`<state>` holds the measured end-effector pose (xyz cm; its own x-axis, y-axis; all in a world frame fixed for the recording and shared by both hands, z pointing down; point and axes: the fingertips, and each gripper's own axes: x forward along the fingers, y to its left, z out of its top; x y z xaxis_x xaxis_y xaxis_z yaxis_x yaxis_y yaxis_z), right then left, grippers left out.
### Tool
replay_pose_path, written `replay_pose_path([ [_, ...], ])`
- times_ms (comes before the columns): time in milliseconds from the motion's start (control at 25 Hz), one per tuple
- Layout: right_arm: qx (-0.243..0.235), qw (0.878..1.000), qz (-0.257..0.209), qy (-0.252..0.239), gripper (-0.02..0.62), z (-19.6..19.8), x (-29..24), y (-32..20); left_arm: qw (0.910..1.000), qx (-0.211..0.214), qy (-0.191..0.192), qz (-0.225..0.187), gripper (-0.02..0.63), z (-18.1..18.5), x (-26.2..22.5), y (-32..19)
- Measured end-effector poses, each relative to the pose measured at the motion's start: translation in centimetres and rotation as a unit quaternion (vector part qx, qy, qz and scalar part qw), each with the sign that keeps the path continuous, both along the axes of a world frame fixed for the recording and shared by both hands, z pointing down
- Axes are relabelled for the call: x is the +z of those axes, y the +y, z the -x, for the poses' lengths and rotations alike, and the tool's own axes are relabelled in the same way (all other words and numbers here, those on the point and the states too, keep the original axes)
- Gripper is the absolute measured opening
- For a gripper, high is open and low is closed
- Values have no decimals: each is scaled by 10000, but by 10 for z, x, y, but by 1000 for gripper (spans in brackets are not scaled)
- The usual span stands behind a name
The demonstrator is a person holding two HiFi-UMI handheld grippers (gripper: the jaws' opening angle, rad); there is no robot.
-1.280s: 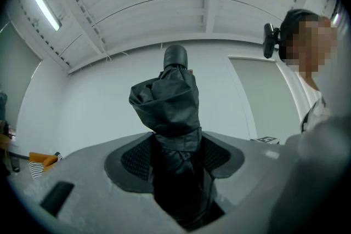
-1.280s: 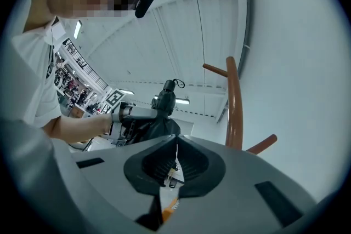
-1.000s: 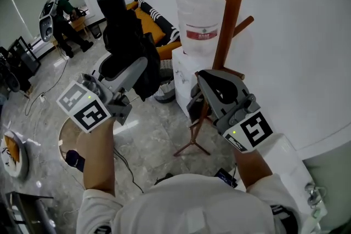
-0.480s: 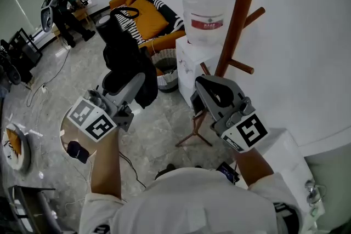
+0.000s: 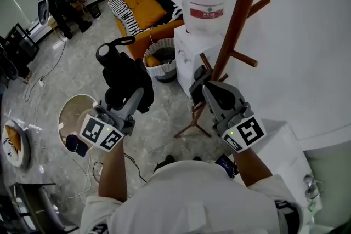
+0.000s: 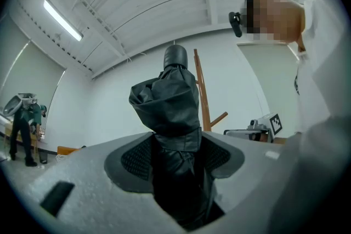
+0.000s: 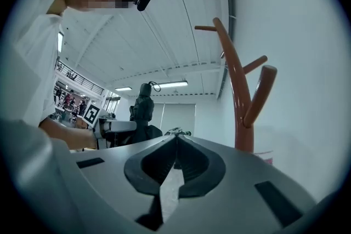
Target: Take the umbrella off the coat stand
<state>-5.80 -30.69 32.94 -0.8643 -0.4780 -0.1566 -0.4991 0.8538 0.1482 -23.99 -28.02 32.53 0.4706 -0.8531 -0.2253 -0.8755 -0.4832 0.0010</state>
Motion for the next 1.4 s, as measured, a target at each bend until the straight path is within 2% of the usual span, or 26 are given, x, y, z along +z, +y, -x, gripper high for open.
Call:
replay_pose_path([
  [240, 203, 9994, 269, 119, 15, -17, 40, -3, 9997, -68, -228, -5, 262, -10, 41, 19],
  [680, 698, 9931, 922, 216, 15, -50, 113, -4, 9971, -576, 243, 439, 262, -1, 108, 52],
  [920, 518, 9899, 1304, 190, 15, -45, 153, 8, 9925, -762, 532, 793, 262, 9, 145, 64],
  [1160, 534, 9863, 1523, 329, 15, -45, 168, 10, 9920, -720, 501, 906, 262, 11, 153, 68],
  [1400, 576, 9854, 1541, 431, 14, -42, 170, 12, 9933, -496, 503, 911, 262, 5, 152, 70],
])
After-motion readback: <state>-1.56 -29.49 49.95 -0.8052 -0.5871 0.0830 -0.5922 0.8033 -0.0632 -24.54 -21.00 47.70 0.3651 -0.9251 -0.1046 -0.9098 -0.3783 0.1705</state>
